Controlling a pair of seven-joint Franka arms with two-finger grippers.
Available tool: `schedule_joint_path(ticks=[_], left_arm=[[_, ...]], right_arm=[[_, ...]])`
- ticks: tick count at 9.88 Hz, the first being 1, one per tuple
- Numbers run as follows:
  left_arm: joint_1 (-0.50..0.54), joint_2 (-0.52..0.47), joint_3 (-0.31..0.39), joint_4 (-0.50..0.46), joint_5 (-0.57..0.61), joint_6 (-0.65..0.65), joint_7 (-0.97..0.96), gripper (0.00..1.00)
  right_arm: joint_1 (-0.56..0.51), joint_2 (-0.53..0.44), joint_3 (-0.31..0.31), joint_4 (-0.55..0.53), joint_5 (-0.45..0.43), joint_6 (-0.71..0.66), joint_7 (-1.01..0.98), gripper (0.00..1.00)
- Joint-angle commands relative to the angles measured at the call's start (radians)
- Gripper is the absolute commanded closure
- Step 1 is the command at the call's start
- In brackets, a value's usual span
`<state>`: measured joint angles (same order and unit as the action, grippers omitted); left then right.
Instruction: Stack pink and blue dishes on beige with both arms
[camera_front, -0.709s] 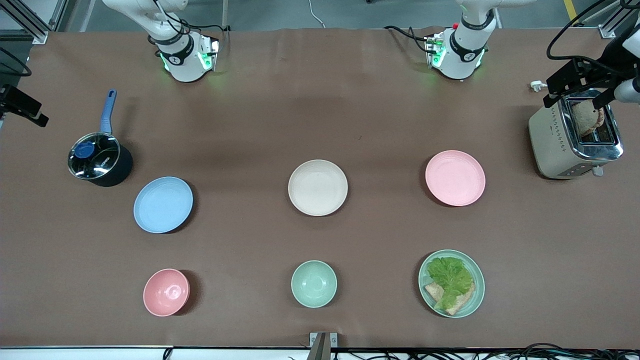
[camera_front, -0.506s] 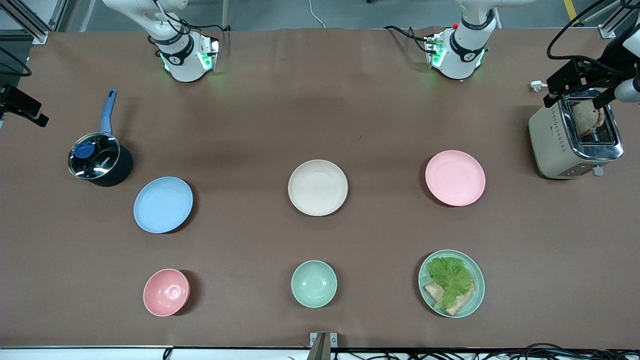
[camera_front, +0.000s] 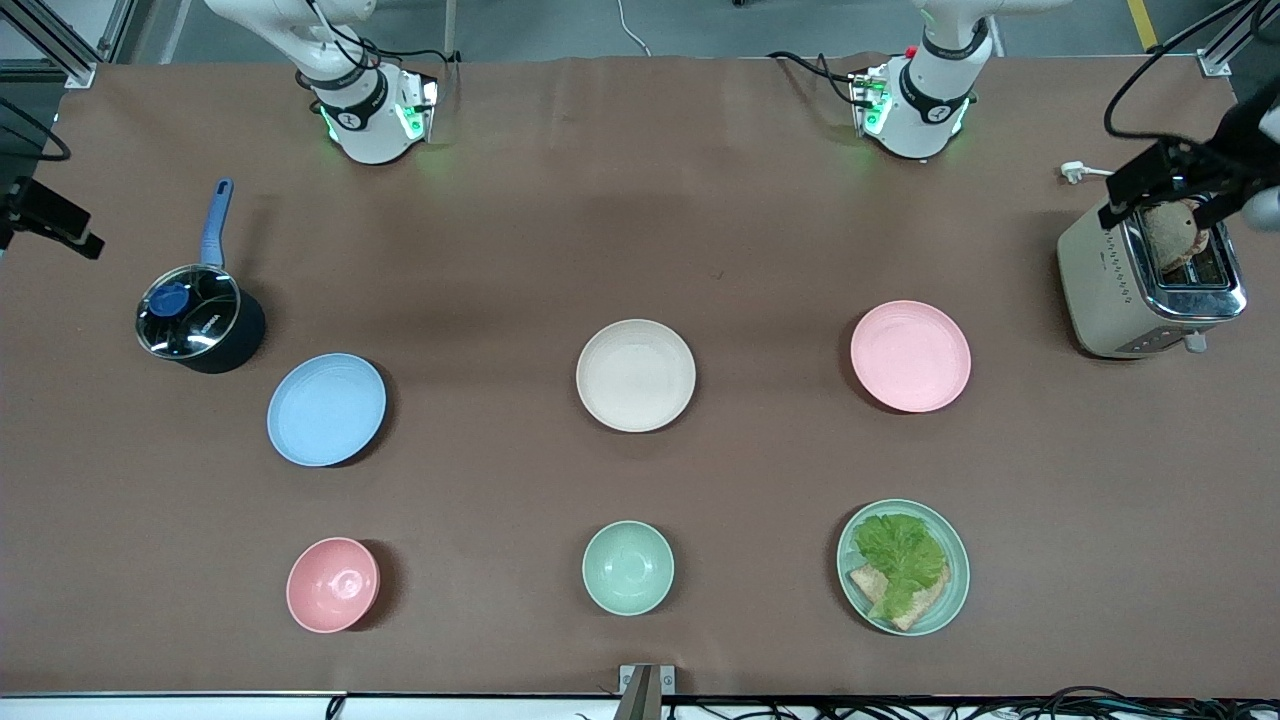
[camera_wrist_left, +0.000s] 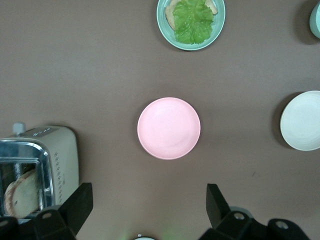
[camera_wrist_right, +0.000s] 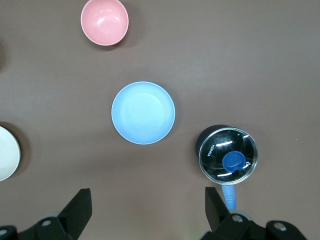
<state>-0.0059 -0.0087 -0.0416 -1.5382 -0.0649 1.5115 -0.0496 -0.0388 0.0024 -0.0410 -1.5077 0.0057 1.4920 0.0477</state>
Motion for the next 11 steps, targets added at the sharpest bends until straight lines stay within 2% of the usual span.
schedule_joint_path(ticks=[1,2,3,5,7,9,11], left_arm=[[0.006,0.015,0.037,-0.240,-0.052,0.190,0.092,0.00],[-0.002,0.042,0.078,-0.310,-0.100,0.257,0.191,0.00],[0.000,0.089,0.091,-0.365,-0.140,0.307,0.270,0.00],[0.004,0.177,0.092,-0.434,-0.148,0.450,0.348,0.00],[0.004,0.289,0.094,-0.485,-0.162,0.559,0.433,0.00],[0.007,0.384,0.118,-0.487,-0.168,0.611,0.506,0.02],[0.010,0.441,0.138,-0.496,-0.240,0.625,0.577,0.10]], right_arm=[[-0.003,0.091,0.004,-0.008,0.014,0.058,-0.015,0.00],[-0.010,0.138,0.006,-0.047,0.014,0.132,-0.017,0.00],[-0.018,0.181,0.004,-0.125,0.016,0.249,-0.066,0.00],[-0.047,0.230,0.004,-0.353,0.017,0.591,-0.184,0.00],[-0.047,0.321,0.004,-0.495,0.036,0.907,-0.259,0.00],[-0.061,0.410,0.006,-0.508,0.060,1.011,-0.346,0.00],[-0.076,0.455,0.004,-0.508,0.191,1.021,-0.486,0.00]])
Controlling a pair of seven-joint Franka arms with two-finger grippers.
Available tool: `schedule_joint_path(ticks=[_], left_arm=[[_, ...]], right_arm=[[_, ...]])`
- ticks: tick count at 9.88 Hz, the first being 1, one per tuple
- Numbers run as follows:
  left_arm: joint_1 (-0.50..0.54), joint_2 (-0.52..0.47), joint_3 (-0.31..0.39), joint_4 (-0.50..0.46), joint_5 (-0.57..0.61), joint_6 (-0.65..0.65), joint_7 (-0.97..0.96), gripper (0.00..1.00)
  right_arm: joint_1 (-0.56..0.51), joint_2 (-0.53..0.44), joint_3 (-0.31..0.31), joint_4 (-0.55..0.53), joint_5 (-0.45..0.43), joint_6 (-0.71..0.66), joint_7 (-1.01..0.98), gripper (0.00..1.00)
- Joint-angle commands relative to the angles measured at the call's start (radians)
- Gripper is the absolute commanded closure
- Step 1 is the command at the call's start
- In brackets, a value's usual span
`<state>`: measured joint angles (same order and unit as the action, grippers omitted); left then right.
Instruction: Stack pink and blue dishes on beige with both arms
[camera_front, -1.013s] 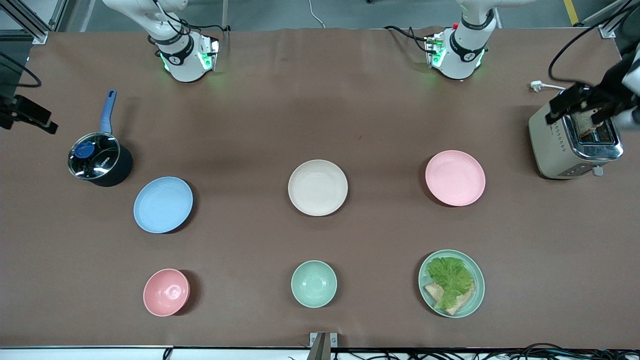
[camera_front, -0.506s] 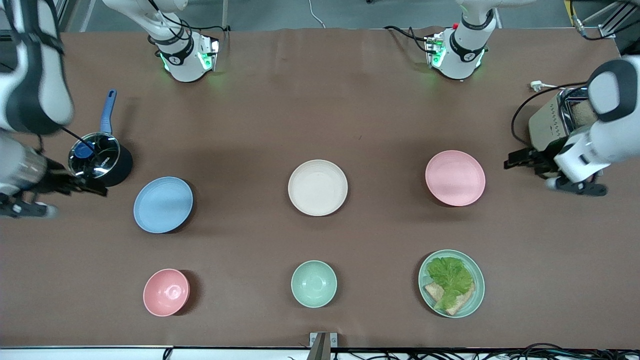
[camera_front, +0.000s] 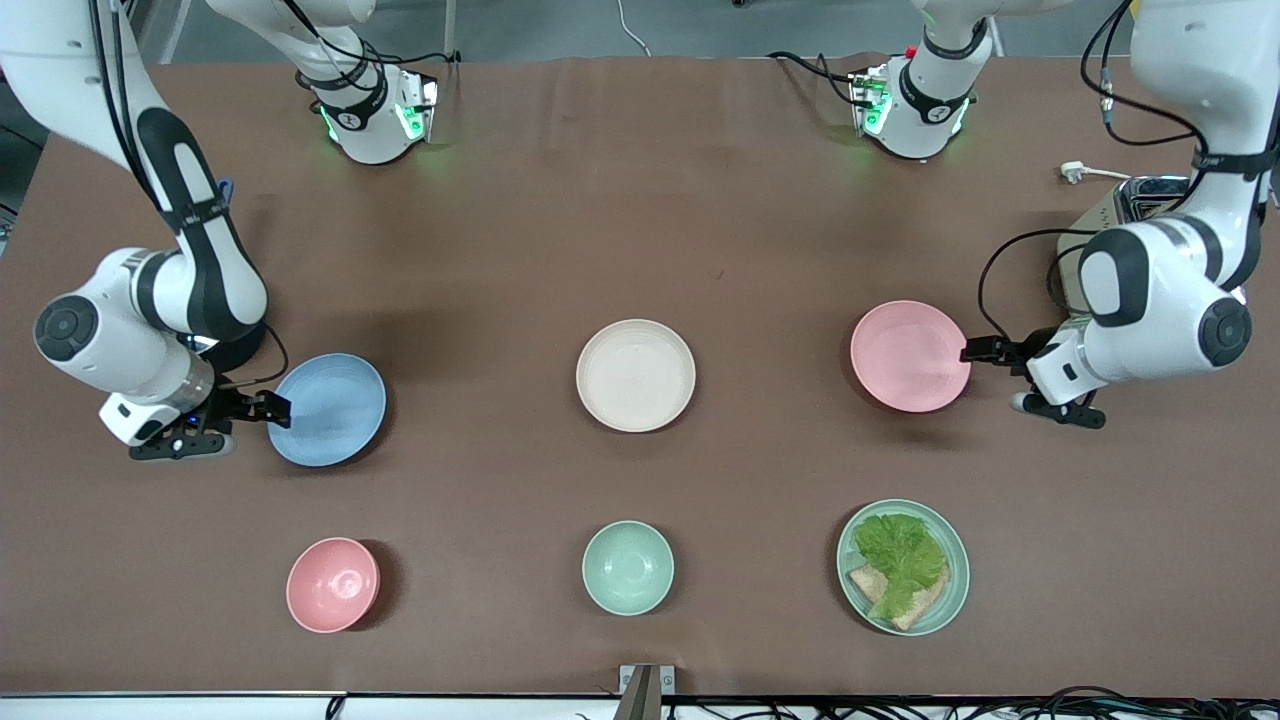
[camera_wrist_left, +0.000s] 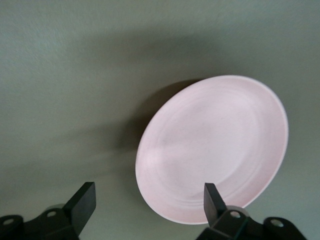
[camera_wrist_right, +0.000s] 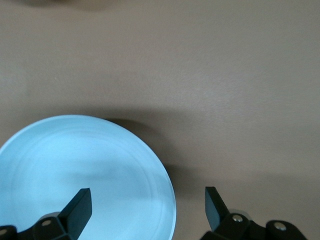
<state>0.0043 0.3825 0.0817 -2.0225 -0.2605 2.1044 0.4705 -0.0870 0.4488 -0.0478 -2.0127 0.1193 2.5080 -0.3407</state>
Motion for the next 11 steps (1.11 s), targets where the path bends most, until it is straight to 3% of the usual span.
schedule_joint_path(ticks=[1,3,5,6,7,9,11], left_arm=[[0.002,0.077,0.019,-0.015,-0.101,0.057,0.107,0.14],[0.006,0.113,0.019,-0.012,-0.155,0.057,0.155,0.45],[0.000,0.137,0.019,-0.004,-0.170,0.072,0.161,0.88],[0.000,0.138,0.019,-0.005,-0.172,0.088,0.162,0.98],[0.003,0.131,0.019,-0.004,-0.174,0.088,0.160,1.00],[0.003,0.074,0.009,-0.004,-0.174,0.069,0.154,1.00],[0.014,-0.003,-0.087,-0.007,-0.174,0.031,0.104,1.00]], right_arm=[[-0.040,0.027,0.011,-0.003,0.168,0.002,-0.194,0.00],[-0.059,0.042,0.006,-0.006,0.316,-0.011,-0.357,0.00],[-0.082,0.047,0.005,-0.011,0.394,-0.070,-0.421,0.00],[-0.088,0.045,0.005,-0.018,0.413,-0.108,-0.429,0.00],[-0.089,0.045,0.005,-0.029,0.428,-0.113,-0.432,0.07],[-0.092,0.048,0.003,-0.031,0.430,-0.115,-0.432,0.53],[-0.099,0.059,-0.003,-0.021,0.437,-0.115,-0.429,0.99]])
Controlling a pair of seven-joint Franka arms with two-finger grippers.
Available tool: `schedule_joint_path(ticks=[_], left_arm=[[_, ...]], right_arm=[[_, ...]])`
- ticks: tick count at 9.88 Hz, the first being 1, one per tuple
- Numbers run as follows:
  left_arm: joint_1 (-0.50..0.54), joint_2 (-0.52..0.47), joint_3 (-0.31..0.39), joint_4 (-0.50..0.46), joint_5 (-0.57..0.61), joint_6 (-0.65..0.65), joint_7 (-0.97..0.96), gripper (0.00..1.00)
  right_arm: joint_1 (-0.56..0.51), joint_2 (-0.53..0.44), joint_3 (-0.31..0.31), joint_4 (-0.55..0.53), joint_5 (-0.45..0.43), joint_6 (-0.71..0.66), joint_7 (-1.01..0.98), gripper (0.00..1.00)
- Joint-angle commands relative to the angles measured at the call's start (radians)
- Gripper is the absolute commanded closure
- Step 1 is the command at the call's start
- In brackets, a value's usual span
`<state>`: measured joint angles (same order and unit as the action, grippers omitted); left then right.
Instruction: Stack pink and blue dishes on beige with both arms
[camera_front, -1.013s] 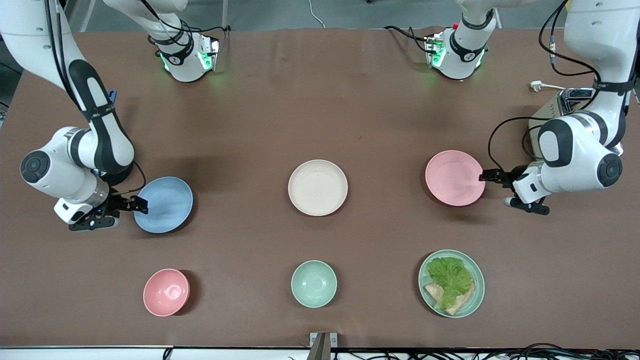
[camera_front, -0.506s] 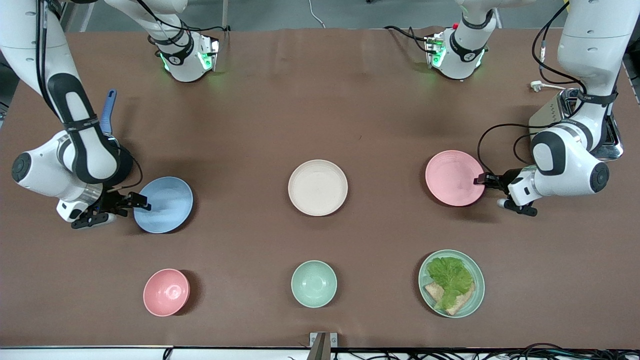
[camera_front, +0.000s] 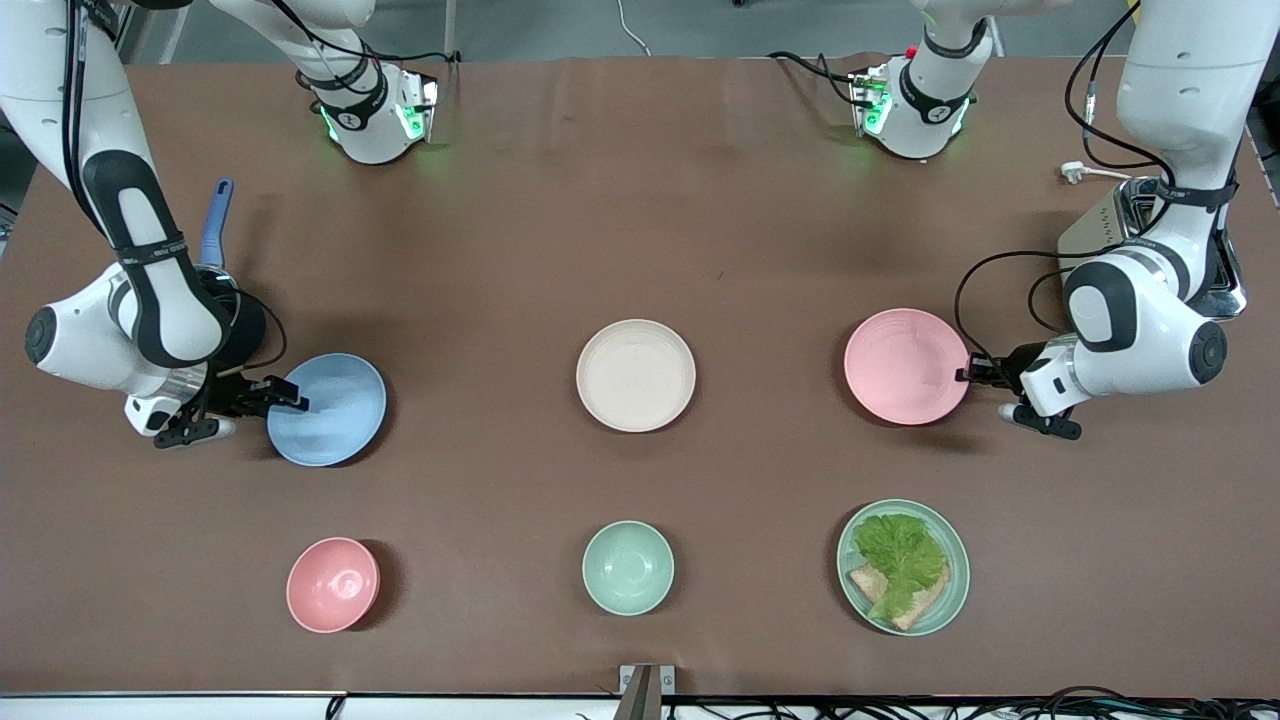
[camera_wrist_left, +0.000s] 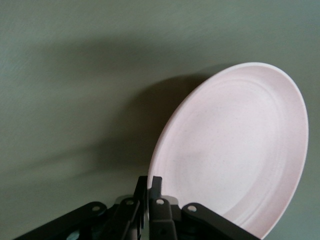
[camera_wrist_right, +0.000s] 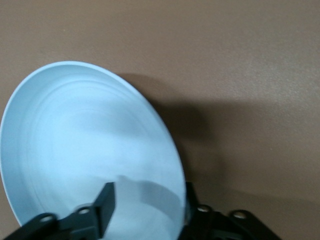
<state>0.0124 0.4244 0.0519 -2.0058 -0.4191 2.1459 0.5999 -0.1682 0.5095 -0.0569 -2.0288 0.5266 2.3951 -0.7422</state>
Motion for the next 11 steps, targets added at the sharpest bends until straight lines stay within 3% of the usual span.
schedule_joint_path(ticks=[1,2,4,7,11], left_arm=[[0.011,-0.053,-0.137,-0.022,-0.015,-0.009,-0.108,1.00],[0.008,-0.043,-0.220,-0.021,-0.015,0.015,-0.232,1.00],[0.001,-0.003,-0.392,-0.019,-0.001,0.164,-0.535,1.00],[-0.063,0.097,-0.545,-0.010,0.035,0.418,-0.852,0.99],[-0.127,0.233,-0.601,0.096,0.363,0.482,-1.265,0.95]], right_arm=[[-0.010,-0.003,-0.006,0.010,0.030,-0.007,-0.016,1.00],[-0.002,-0.011,-0.021,0.037,0.030,-0.040,-0.010,1.00],[0.013,-0.019,-0.070,0.184,-0.002,-0.291,0.074,1.00],[0.019,-0.026,-0.095,0.396,-0.089,-0.601,0.248,1.00],[0.131,-0.118,-0.084,0.429,-0.105,-0.682,0.539,0.99]])
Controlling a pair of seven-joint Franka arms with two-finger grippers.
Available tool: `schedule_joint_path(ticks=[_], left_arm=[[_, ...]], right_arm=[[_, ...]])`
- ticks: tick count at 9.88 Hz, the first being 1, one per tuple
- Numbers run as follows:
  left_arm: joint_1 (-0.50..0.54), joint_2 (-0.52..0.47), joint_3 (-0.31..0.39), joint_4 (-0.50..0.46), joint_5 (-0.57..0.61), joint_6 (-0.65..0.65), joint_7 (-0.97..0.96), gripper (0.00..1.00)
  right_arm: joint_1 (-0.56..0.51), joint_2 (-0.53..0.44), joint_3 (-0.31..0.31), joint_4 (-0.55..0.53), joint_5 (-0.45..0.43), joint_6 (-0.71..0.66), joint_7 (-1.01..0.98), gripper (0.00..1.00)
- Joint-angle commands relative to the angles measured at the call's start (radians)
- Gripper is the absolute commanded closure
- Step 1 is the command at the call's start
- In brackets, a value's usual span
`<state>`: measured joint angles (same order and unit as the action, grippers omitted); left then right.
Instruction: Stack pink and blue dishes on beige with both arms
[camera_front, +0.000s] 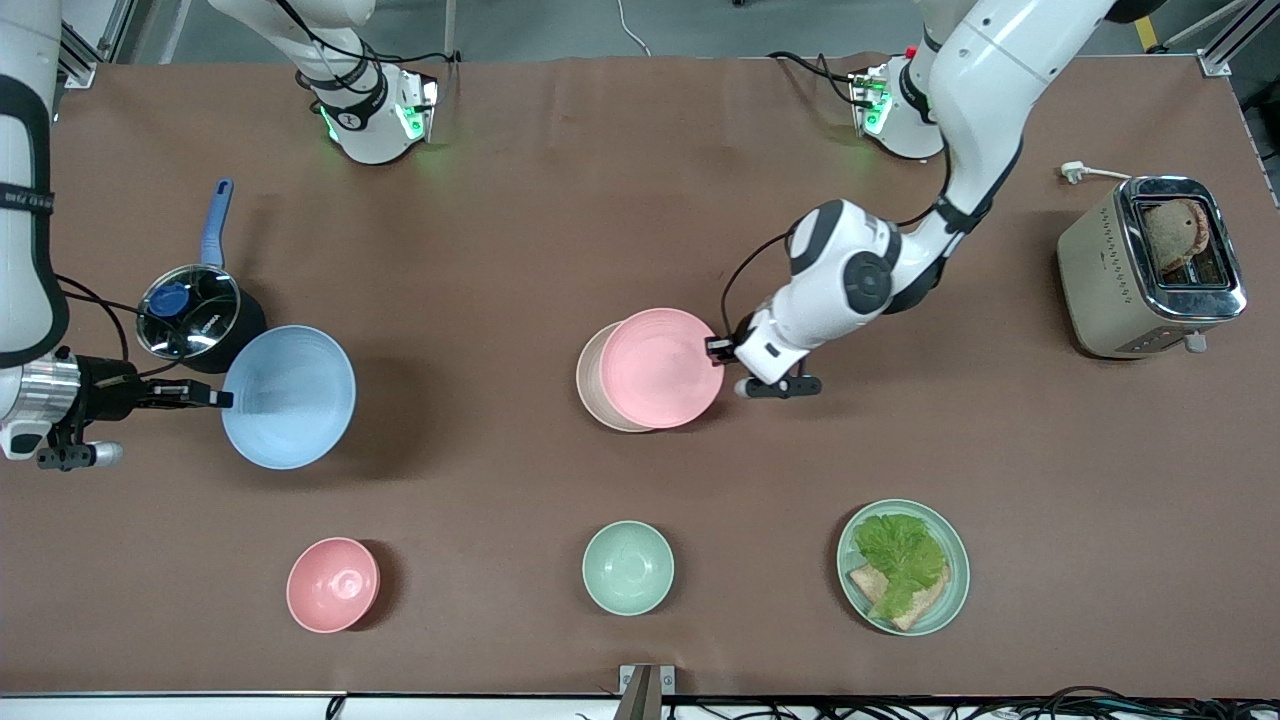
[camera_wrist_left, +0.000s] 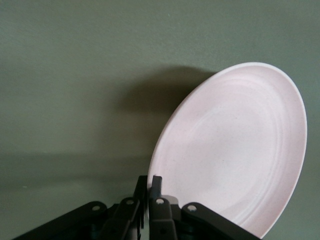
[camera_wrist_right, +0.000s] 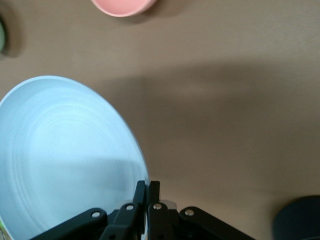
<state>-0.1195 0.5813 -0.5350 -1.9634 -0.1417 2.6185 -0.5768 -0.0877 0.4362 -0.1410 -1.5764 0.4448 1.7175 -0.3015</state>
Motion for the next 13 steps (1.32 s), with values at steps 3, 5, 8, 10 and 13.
schedule_joint_path(ticks=[3,5,8,10,13], left_arm=[[-0.016,0.074,-0.026,0.061,0.215,-0.004,-0.219,0.00],[0.007,-0.062,-0.019,-0.029,0.217,-0.050,-0.183,0.00],[0.009,-0.324,0.148,-0.092,0.217,-0.283,0.070,0.00],[0.017,-0.453,0.283,-0.084,0.202,-0.363,0.283,0.00],[0.024,-0.566,0.440,0.062,0.202,-0.625,0.555,0.00]], right_arm=[[0.062,-0.111,0.171,-0.068,-0.026,0.051,0.339,0.99],[0.063,-0.167,0.317,-0.173,-0.073,0.192,0.480,0.99],[0.069,-0.171,0.498,-0.316,-0.080,0.388,0.538,0.99],[0.084,-0.168,0.607,-0.437,-0.080,0.596,0.609,0.99],[0.207,-0.090,0.623,-0.488,-0.081,0.792,0.674,0.98]])
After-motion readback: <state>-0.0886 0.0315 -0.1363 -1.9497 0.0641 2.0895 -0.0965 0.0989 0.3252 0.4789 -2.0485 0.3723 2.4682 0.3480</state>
